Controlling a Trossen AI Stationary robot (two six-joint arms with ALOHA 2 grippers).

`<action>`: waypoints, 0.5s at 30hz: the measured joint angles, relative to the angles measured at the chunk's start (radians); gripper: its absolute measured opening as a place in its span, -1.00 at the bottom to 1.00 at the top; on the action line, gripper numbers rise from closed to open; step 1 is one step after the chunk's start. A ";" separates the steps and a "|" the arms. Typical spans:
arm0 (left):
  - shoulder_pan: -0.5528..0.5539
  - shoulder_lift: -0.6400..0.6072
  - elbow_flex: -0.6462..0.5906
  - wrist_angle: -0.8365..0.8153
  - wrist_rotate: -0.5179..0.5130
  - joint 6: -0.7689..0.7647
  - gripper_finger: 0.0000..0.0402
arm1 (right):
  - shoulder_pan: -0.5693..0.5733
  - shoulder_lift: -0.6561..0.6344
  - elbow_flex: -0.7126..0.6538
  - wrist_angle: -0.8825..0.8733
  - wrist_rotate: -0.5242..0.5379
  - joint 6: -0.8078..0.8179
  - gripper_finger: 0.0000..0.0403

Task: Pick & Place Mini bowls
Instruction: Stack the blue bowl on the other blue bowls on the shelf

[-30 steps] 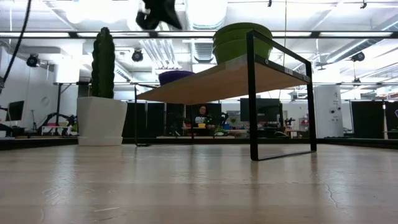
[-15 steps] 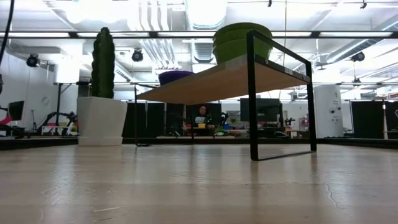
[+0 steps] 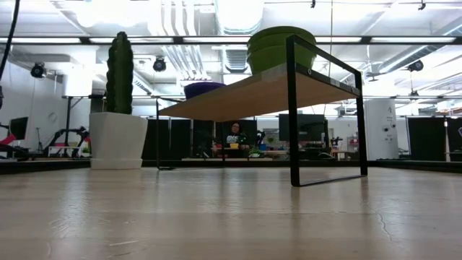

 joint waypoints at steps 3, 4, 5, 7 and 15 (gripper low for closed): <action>0.000 0.000 -0.005 -0.003 0.001 0.000 -1.00 | 0.005 0.047 0.023 -0.058 -0.024 0.037 -0.21; 0.000 0.000 -0.005 -0.003 0.001 0.000 -1.00 | 0.006 0.063 0.029 -0.072 -0.035 0.040 -0.21; 0.000 0.000 -0.005 -0.002 0.001 0.000 -1.00 | 0.008 0.079 0.037 -0.079 -0.044 0.041 -0.21; 0.000 0.000 -0.005 0.000 0.001 0.000 -1.00 | 0.010 0.106 0.055 -0.081 -0.079 0.042 -0.21; 0.000 -0.001 -0.005 0.000 0.001 -0.008 -1.00 | 0.013 0.178 0.101 -0.136 -0.112 0.053 -0.21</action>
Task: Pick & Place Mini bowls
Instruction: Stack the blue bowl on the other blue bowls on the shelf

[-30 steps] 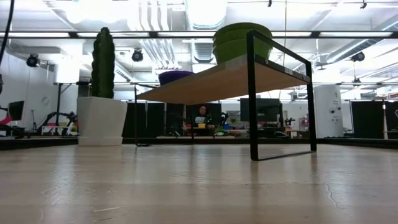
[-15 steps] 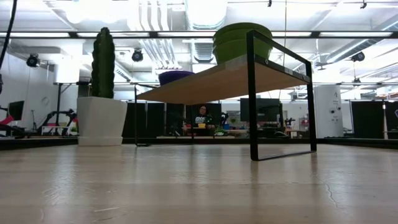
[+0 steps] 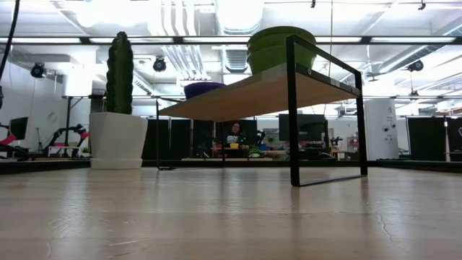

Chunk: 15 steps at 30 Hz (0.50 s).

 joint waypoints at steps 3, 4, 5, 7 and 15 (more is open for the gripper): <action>0.000 0.000 0.000 0.000 0.000 -0.005 -1.00 | 0.000 0.018 0.001 -0.009 -0.006 0.002 -0.25; 0.000 0.000 0.000 0.000 0.000 -0.007 -1.00 | 0.000 0.022 0.000 -0.011 -0.008 0.002 -0.26; 0.000 0.000 0.000 0.000 0.000 -0.008 -1.00 | 0.000 0.023 0.000 -0.012 -0.013 0.003 -0.29; 0.000 0.000 0.000 -0.002 0.000 -0.008 -1.00 | 0.000 0.023 0.000 -0.013 -0.015 0.003 -0.35; 0.000 0.004 -0.036 -0.001 0.000 0.030 -1.00 | -0.002 0.024 0.000 -0.028 -0.018 -0.002 -0.90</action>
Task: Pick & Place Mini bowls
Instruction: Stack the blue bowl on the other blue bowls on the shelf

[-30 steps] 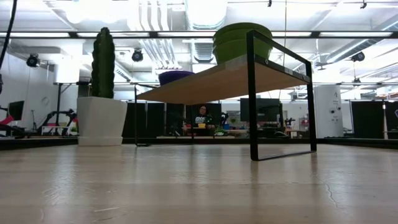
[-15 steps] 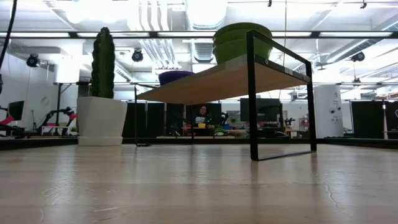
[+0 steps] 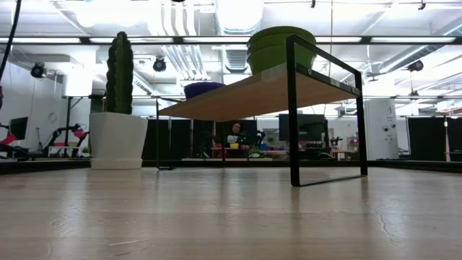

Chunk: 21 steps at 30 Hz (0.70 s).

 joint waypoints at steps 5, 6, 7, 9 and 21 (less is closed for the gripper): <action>-0.001 -0.001 -0.011 0.009 0.033 0.028 -1.00 | -0.001 -0.004 0.012 -0.003 0.002 -0.020 -0.95; -0.005 0.000 -0.013 0.009 0.054 0.048 -1.00 | -0.001 -0.007 0.022 0.000 0.001 -0.027 -0.95; -0.011 0.000 -0.014 0.009 0.078 0.058 -1.00 | -0.001 -0.012 0.032 0.001 0.002 -0.036 -0.95; -0.022 0.002 -0.014 0.031 0.135 0.100 -1.00 | -0.004 -0.021 0.060 0.004 0.004 -0.057 -0.96; -0.139 0.003 -0.077 0.270 0.546 0.344 -1.00 | -0.005 -0.085 0.259 -0.025 0.164 -0.252 -0.96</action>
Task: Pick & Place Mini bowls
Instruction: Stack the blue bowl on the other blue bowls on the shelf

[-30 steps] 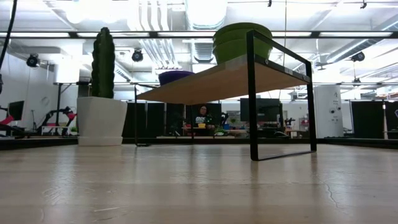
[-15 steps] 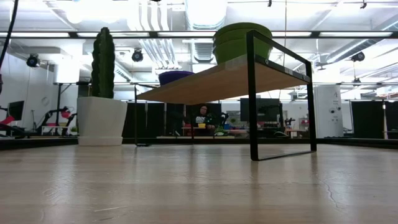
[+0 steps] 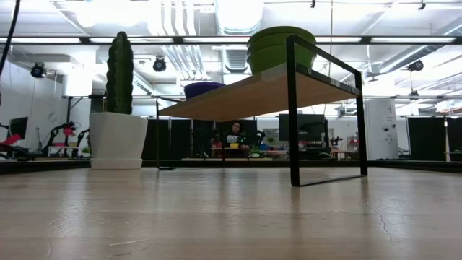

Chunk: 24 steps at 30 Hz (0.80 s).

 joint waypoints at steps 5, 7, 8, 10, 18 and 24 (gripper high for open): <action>-0.038 0.000 -0.061 0.144 0.152 -0.013 -1.00 | 0.000 -0.025 0.107 0.011 0.037 -0.146 -0.96; -0.050 0.000 -0.087 0.198 0.178 -0.031 -0.99 | 0.000 -0.039 0.141 0.016 0.054 -0.207 -0.96; -0.055 0.000 -0.097 0.215 0.183 -0.034 -0.97 | 0.000 -0.045 0.158 0.015 0.062 -0.232 -0.96; -0.061 0.001 -0.111 0.241 0.187 -0.038 -0.90 | 0.000 -0.058 0.178 0.017 0.075 -0.274 -0.96; -0.081 0.001 -0.168 0.415 0.189 -0.037 -0.32 | -0.013 -0.108 0.186 0.069 0.068 -0.387 -0.96; -0.118 0.003 -0.186 0.503 0.201 -0.026 -0.17 | -0.055 -0.145 0.184 0.154 -0.042 -0.499 -0.96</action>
